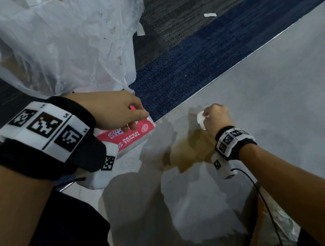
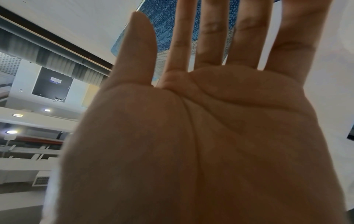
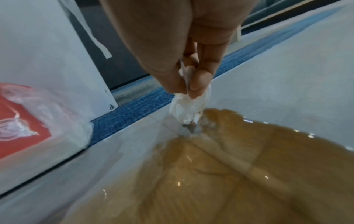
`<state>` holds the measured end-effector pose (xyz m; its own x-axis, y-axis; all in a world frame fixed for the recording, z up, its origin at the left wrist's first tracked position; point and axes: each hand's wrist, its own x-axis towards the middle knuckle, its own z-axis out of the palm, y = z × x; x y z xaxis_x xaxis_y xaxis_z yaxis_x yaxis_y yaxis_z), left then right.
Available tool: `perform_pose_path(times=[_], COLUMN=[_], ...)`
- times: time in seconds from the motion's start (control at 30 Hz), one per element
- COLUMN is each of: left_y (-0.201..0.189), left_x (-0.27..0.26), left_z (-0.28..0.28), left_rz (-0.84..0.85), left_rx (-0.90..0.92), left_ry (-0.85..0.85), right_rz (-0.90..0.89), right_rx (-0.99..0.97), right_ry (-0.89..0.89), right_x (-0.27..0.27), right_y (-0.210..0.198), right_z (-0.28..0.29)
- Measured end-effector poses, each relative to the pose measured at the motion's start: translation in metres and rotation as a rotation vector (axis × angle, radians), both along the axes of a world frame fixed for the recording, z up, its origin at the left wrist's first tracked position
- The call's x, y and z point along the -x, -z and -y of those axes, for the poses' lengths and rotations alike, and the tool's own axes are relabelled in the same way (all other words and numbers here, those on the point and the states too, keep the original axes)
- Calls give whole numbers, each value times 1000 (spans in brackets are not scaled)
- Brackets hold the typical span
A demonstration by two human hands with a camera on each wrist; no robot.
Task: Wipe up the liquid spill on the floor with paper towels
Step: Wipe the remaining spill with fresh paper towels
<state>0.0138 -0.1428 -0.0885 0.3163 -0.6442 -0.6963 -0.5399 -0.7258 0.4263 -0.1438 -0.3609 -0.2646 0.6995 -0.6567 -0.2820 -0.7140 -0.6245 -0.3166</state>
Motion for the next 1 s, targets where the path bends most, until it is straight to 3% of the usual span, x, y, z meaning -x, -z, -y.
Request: perform_pose_path(times=[0.13,0.33,0.5,0.63,0.73,0.87,1.0], left_y=[1,4,3,2,1,2,3], left_x=[0,0,0,3,6,8,6], left_z=[-1,-2,3,10,15,15,10], left_rz=[15,4,8,12,10,5,12], left_rx=[-16,-47,-29,-14,-1,-8,-28], left_ry=[-13,-15,8,57,72,76,70], right_rz=[65,-186,-241,-76,72,153,102], right_rx=[8,176,148,-17,-31,-9,24], right_ry=[-105,-430,-298,45,217,203,27], right_x=[-23,-37,-9,20,25,8,-16], right_y=[-1,11,11,14,14,16,16], right_z=[-29,-35,2,19,25,28,33])
